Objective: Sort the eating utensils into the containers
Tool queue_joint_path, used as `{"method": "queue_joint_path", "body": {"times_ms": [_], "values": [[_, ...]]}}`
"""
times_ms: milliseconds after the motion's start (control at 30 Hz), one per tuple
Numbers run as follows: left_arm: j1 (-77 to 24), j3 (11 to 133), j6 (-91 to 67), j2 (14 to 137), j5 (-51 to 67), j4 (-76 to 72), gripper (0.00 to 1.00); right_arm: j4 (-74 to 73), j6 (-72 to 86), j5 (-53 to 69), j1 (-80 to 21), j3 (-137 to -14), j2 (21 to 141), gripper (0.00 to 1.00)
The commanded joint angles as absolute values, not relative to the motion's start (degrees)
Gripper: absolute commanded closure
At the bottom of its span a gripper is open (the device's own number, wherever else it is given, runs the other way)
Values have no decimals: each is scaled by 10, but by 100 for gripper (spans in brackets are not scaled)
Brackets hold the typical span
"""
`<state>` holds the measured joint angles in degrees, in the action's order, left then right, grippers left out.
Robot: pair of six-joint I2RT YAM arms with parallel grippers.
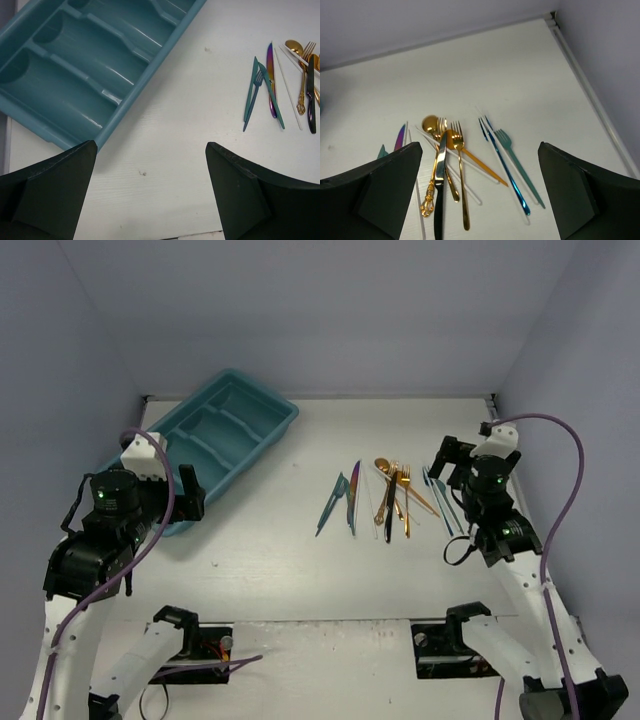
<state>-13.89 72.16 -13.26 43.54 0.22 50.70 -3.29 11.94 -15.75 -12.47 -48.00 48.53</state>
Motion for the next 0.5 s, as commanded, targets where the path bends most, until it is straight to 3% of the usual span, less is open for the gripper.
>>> {"method": "queue_joint_path", "body": {"times_ms": [0,100,200,333,467], "values": [[-142,744,-152,448,32,473,11,-16,174,-199,-127,-481,582,0],[-142,740,-155,447,35,475,11,-16,186,-200,-124,-483,639,0],[-142,732,-156,443,40,475,11,-14,201,-187,-112,-482,690,10],[-142,723,-157,439,48,475,11,-15,214,-141,-69,-481,748,42],[-143,719,-158,438,63,475,11,-13,207,-126,-53,-476,789,56]]}}
